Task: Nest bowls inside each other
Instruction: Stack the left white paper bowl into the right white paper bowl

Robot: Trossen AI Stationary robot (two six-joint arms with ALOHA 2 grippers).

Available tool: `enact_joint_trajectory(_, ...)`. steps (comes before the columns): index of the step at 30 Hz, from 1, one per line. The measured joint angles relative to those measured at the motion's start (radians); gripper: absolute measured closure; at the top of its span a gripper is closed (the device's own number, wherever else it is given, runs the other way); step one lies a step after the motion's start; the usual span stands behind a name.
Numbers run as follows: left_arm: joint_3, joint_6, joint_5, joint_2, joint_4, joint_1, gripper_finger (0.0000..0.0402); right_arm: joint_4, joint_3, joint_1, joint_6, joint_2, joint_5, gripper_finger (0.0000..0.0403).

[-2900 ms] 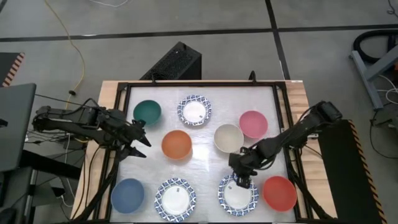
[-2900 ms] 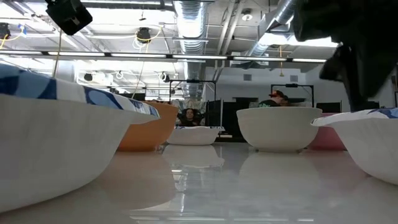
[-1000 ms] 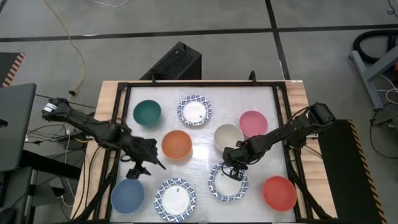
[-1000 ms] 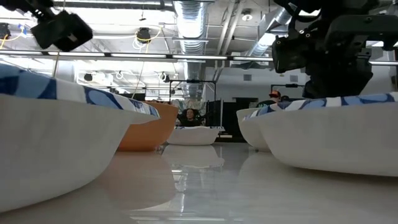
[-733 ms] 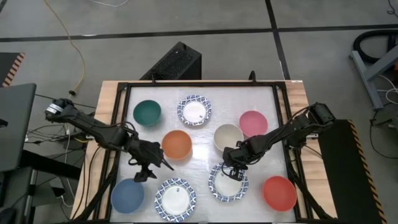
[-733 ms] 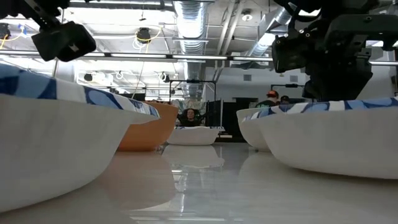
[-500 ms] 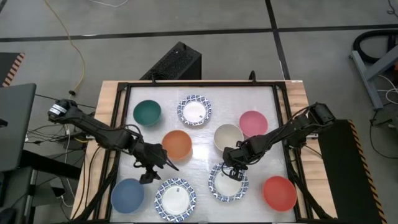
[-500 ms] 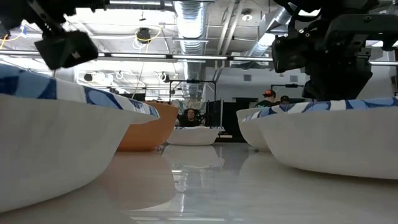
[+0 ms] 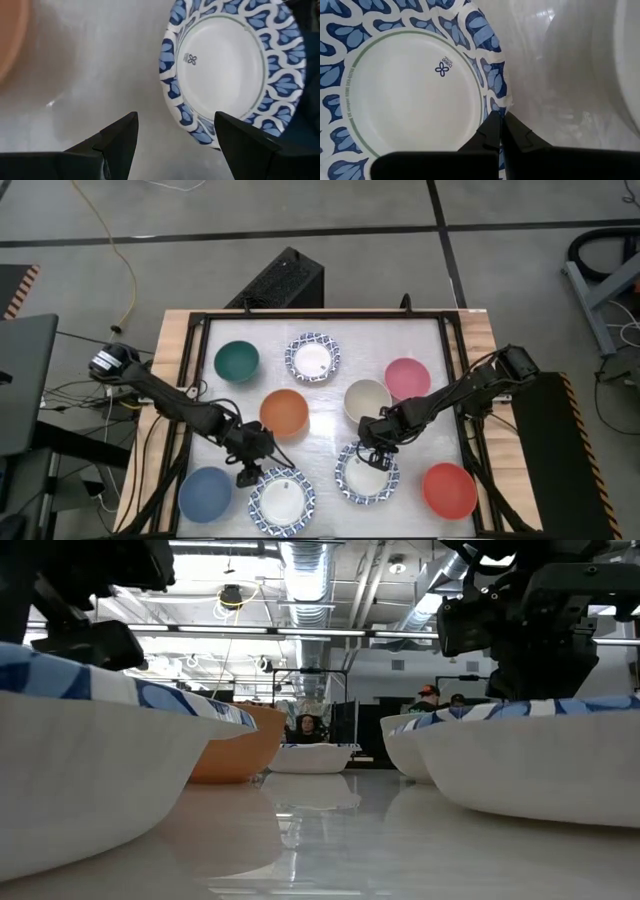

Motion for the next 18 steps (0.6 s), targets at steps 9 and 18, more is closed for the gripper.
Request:
enact_joint_trajectory(9,0.0,-0.029,-0.024,0.059,0.038,-0.043,0.015,0.033,-0.001,0.0,0.0,0.0,0.023,0.0385)
enact_joint_trajectory(18,0.0,-0.017,-0.017,0.073,0.043,-0.04,0.015,0.05,-0.001,0.002,0.0,0.0,0.024,0.0385)
